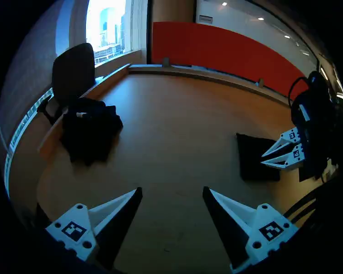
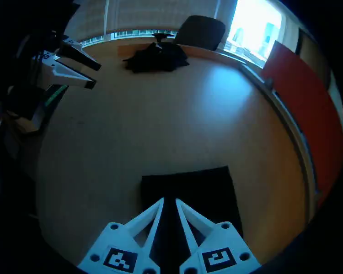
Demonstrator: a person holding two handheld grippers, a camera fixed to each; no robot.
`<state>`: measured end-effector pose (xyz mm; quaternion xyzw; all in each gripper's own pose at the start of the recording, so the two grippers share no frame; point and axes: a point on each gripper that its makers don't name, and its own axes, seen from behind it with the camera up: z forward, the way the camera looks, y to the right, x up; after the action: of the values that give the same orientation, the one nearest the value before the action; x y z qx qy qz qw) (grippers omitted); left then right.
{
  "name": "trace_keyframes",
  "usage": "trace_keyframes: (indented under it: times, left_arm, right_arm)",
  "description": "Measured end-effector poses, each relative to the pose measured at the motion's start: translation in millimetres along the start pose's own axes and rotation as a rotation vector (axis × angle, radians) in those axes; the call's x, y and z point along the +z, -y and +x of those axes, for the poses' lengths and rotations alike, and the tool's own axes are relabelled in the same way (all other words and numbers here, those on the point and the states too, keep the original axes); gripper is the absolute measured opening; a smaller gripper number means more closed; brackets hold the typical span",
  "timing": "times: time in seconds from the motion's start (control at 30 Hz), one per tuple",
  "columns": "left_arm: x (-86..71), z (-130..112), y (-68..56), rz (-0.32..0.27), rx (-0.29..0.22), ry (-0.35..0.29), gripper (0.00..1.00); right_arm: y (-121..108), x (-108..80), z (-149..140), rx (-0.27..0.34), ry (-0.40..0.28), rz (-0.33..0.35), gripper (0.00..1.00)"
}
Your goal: Fold towel
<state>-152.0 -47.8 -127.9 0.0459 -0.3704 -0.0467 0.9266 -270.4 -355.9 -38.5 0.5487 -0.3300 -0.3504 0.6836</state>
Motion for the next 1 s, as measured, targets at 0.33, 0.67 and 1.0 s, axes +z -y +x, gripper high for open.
trace_keyframes:
  times: [0.33,0.67,1.0]
  left_arm:
    - [1.4,-6,2.4,0.001,-0.011,0.007,0.98]
    - [3.4,-7,-0.9,-0.002,-0.012,0.006,0.98]
    - [3.4,-5,-4.5,-0.001,-0.007,0.002,0.99]
  right_arm:
    - [8,15.9,-4,-0.049,0.042,0.050,0.05]
    - [12,22.8,-4,-0.069,0.060,0.084,0.05]
    - [12,17.5,0,-0.088,0.046,0.083,0.05]
